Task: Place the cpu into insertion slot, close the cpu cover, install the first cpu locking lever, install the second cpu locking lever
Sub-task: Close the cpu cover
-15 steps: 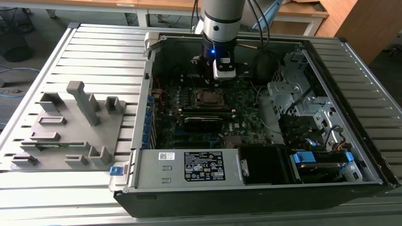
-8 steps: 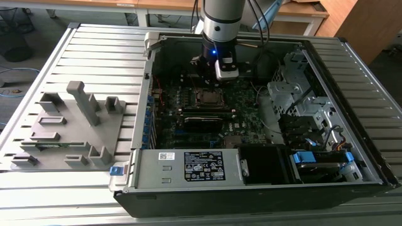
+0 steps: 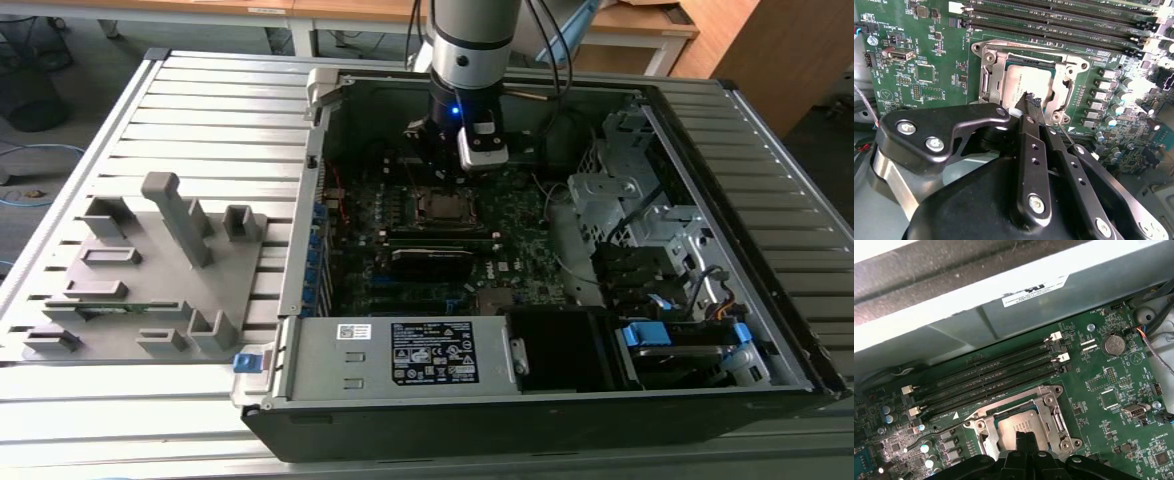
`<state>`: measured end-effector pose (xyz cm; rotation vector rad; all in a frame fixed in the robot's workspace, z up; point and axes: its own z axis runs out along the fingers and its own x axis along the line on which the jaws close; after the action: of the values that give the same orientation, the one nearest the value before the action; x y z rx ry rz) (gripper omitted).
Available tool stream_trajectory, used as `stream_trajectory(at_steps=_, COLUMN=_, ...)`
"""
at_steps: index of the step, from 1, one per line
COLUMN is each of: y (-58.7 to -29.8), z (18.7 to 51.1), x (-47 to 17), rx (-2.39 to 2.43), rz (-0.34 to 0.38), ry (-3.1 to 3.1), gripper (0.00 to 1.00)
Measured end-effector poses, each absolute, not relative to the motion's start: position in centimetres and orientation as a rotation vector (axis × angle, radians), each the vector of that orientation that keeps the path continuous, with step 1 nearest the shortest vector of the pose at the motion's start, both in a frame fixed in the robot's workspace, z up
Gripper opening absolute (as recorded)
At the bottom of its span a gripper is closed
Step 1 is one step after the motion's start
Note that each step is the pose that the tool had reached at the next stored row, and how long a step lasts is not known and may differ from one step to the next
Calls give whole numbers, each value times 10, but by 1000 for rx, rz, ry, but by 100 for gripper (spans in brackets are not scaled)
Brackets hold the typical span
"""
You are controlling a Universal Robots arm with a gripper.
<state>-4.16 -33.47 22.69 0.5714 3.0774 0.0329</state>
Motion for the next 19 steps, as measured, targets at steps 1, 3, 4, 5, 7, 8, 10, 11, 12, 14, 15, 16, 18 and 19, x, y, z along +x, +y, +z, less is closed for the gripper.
stream_trajectory(at_steps=1, y=-335, z=227, x=-42, rx=571, rz=33, ry=3077, gripper=10)
stream_trajectory(at_steps=3, y=-335, z=227, x=-42, rx=571, rz=33, ry=3077, gripper=10)
stream_trajectory(at_steps=4, y=-335, z=227, x=-42, rx=570, rz=33, ry=3078, gripper=10)
stream_trajectory(at_steps=5, y=-335, z=227, x=-42, rx=569, rz=33, ry=3078, gripper=10)
stream_trajectory(at_steps=7, y=-335, z=227, x=-42, rx=561, rz=33, ry=3079, gripper=10)
stream_trajectory(at_steps=8, y=-335, z=227, x=-42, rx=557, rz=33, ry=3080, gripper=10)
stream_trajectory(at_steps=10, y=-335, z=227, x=-42, rx=546, rz=33, ry=3082, gripper=10)
stream_trajectory(at_steps=11, y=-335, z=227, x=-42, rx=541, rz=33, ry=3083, gripper=10)
stream_trajectory(at_steps=12, y=-335, z=227, x=-42, rx=536, rz=33, ry=3084, gripper=10)
stream_trajectory(at_steps=14, y=-335, z=227, x=-42, rx=534, rz=33, ry=3084, gripper=10)
stream_trajectory(at_steps=15, y=-335, z=227, x=-42, rx=534, rz=33, ry=3084, gripper=10)
stream_trajectory(at_steps=16, y=-335, z=227, x=-42, rx=534, rz=33, ry=3084, gripper=10)
stream_trajectory(at_steps=18, y=-335, z=227, x=-42, rx=533, rz=33, ry=3084, gripper=10)
stream_trajectory(at_steps=19, y=-335, z=227, x=-42, rx=532, rz=33, ry=3085, gripper=10)
